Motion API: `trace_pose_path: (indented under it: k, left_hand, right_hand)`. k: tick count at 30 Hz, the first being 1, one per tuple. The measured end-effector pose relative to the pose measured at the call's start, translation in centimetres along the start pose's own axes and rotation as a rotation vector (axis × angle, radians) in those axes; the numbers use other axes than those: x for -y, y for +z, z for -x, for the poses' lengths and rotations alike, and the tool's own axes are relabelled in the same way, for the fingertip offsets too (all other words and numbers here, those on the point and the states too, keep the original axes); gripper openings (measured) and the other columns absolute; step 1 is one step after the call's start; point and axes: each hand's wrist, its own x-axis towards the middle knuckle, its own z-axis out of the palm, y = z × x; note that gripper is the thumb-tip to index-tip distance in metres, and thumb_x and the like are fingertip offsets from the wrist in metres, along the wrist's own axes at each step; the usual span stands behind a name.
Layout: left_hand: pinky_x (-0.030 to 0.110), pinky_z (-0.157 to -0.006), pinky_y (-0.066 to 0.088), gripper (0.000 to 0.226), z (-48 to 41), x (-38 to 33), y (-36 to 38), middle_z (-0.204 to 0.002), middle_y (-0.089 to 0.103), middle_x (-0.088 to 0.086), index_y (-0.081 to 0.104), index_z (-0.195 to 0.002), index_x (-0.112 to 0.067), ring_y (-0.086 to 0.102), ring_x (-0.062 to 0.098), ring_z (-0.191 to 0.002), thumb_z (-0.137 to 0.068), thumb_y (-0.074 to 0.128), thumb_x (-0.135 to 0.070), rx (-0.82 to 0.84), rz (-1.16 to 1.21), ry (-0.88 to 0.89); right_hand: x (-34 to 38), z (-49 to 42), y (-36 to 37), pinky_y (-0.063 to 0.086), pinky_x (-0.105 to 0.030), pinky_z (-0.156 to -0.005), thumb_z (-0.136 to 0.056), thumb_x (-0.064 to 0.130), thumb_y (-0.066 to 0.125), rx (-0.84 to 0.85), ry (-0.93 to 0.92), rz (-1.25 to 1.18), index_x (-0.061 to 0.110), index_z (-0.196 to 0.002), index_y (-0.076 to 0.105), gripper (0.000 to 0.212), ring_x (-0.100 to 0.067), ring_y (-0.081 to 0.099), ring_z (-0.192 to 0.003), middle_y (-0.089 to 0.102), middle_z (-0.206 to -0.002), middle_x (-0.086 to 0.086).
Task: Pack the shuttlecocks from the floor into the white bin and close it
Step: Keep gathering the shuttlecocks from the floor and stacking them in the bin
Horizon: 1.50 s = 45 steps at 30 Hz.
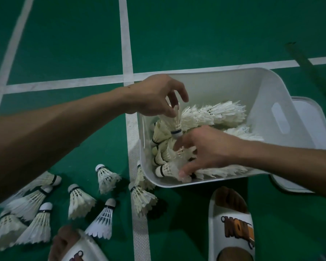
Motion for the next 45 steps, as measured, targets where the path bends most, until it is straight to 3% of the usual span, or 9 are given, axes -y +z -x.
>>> trace_pose_path:
  k: [6, 11, 15, 23, 26, 29, 32, 36, 45]
  left_hand:
    - [0.040, -0.079, 0.057, 0.045, 0.1, -0.3, 0.3, -0.093, 0.062, -0.008, 0.058, -0.110, -0.031, 0.065, 0.014, -0.085, -0.077, 0.074, -0.005, 0.031, 0.037, -0.011]
    - [0.033, -0.076, 0.057, 0.045, 0.2, -0.8, 1.3, -0.091, 0.065, 0.004, 0.053, -0.112, -0.021, 0.065, 0.012, -0.076, -0.078, 0.072, 0.001, 0.111, 0.257, 0.013]
    - [0.029, -0.071, 0.058, 0.049, 0.2, -1.6, 2.4, -0.088, 0.065, 0.008, 0.047, -0.111, -0.011, 0.067, 0.015, -0.073, -0.074, 0.074, 0.005, 0.145, 0.370, 0.059]
    - [0.018, -0.064, 0.045, 0.024, -0.1, -1.2, 1.7, -0.099, 0.061, -0.007, 0.056, -0.092, -0.024, 0.063, 0.011, -0.086, -0.077, 0.075, -0.025, 0.228, -0.147, -0.021]
    - [0.018, -0.065, 0.044, 0.023, 0.1, -0.8, 3.6, -0.094, 0.063, -0.008, 0.057, -0.092, -0.024, 0.061, 0.009, -0.081, -0.078, 0.074, -0.029, 0.489, -0.289, -0.025]
    - [0.021, -0.060, 0.038, 0.028, -0.1, -0.1, 5.9, -0.088, 0.058, -0.011, 0.056, -0.095, -0.025, 0.053, 0.007, -0.076, -0.076, 0.075, -0.036, 0.547, -0.487, 0.015]
    - [0.024, -0.058, 0.038, 0.028, -0.5, 0.5, 7.5, -0.079, 0.056, -0.010, 0.057, -0.091, -0.020, 0.053, 0.012, -0.074, -0.075, 0.076, -0.035, 0.534, -0.519, 0.032]
    - [0.026, -0.060, 0.040, 0.030, -0.6, 0.6, 7.8, -0.079, 0.056, -0.008, 0.057, -0.091, -0.019, 0.053, 0.012, -0.073, -0.076, 0.075, -0.037, 0.528, -0.533, 0.048]
    - [0.029, -0.066, 0.044, 0.032, -0.4, 0.6, 7.5, -0.076, 0.052, -0.015, 0.054, -0.101, -0.024, 0.052, 0.007, -0.071, -0.078, 0.074, -0.035, 0.539, -0.485, 0.051]
  right_hand:
    - [-3.2, 0.6, -2.5, 0.057, -0.033, -0.067, -0.064, 0.047, 0.080, -0.256, 0.170, -0.240, 0.015, -0.076, 0.060, 0.040, -0.015, 0.068, -0.076, 0.070, -0.079, 0.002]
    - [-3.6, 0.6, -3.1, 0.056, -0.037, -0.082, -0.048, 0.052, 0.084, -0.343, 0.179, -0.515, 0.032, -0.108, 0.045, 0.074, -0.012, 0.066, -0.093, 0.065, -0.109, 0.003]
    - [-3.2, 0.1, -2.6, 0.056, -0.041, -0.083, -0.059, 0.032, 0.088, -0.332, 0.111, -0.521, 0.031, -0.114, 0.043, 0.072, -0.013, 0.066, -0.090, 0.066, -0.101, 0.004]
    - [-5.1, 1.8, -2.5, 0.046, -0.018, -0.065, -0.066, 0.007, 0.081, -0.164, 0.169, -0.539, 0.044, -0.131, 0.039, 0.085, -0.010, 0.055, -0.092, 0.047, -0.107, 0.003]
    - [-5.2, 2.2, -2.4, 0.050, -0.025, -0.071, -0.067, 0.009, 0.081, -0.109, 0.132, -0.555, 0.038, -0.114, 0.059, 0.059, -0.015, 0.060, -0.085, 0.055, -0.107, 0.000]
    - [-4.4, 2.1, -1.2, 0.051, -0.028, -0.076, -0.065, 0.024, 0.084, -0.100, 0.102, -0.385, 0.034, -0.107, 0.062, 0.048, -0.012, 0.062, -0.087, 0.061, -0.102, 0.008]
    - [-3.3, 2.1, 0.3, 0.042, -0.020, -0.070, -0.066, 0.042, 0.081, -0.125, 0.048, -0.052, 0.033, -0.119, 0.056, 0.060, -0.005, 0.055, -0.091, 0.063, -0.113, 0.011]
    - [-3.2, 2.4, 0.7, 0.035, -0.004, -0.062, -0.068, 0.049, 0.079, -0.074, 0.011, 0.015, 0.030, -0.129, 0.054, 0.068, -0.001, 0.048, -0.089, 0.059, -0.126, 0.010]
    - [-3.0, 2.4, 0.0, 0.049, -0.020, -0.076, -0.068, 0.044, 0.082, 0.013, 0.075, 0.040, 0.026, -0.130, 0.055, 0.070, -0.009, 0.061, -0.091, 0.063, -0.121, 0.006]
